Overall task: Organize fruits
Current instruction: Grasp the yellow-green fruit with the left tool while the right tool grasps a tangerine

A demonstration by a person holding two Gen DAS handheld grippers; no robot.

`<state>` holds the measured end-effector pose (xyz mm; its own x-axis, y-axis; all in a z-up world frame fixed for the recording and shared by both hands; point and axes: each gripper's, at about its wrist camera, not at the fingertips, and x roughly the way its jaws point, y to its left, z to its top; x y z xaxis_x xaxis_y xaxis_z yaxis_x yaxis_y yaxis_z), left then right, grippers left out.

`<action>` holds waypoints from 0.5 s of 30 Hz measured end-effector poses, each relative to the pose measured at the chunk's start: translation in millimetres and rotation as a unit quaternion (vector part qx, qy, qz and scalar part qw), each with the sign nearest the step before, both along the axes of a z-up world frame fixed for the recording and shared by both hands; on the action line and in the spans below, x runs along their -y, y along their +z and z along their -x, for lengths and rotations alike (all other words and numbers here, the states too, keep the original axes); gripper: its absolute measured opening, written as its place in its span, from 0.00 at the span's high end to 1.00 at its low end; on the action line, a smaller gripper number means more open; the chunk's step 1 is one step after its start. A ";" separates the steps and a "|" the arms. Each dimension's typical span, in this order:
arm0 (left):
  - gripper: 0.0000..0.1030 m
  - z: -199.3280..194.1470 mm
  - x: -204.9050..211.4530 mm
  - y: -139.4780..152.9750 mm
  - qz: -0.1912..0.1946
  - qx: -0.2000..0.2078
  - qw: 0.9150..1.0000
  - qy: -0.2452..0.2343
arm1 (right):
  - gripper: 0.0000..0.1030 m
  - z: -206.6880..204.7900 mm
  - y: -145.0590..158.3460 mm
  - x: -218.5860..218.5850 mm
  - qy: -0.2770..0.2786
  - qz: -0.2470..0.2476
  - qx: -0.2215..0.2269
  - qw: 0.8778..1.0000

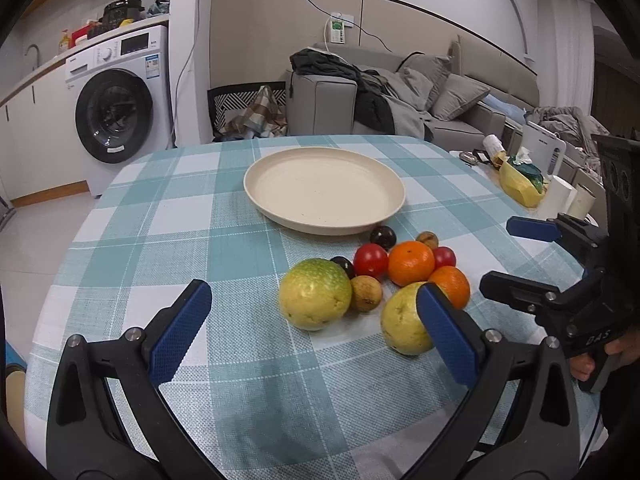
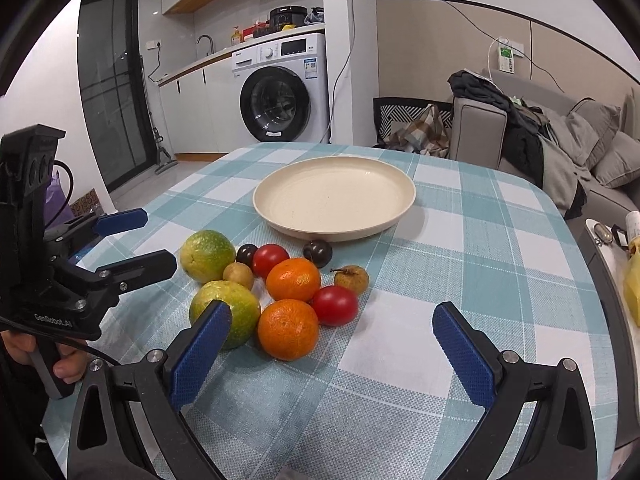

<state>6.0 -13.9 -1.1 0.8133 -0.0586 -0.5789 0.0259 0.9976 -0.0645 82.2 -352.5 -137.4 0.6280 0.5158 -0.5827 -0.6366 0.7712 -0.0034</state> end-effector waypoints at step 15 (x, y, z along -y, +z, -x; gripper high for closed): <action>0.01 -9.0 23.1 -12.2 0.023 -0.057 0.996 -0.059 | 0.13 -12.5 -15.8 -5.6 0.013 0.031 -0.075 0.997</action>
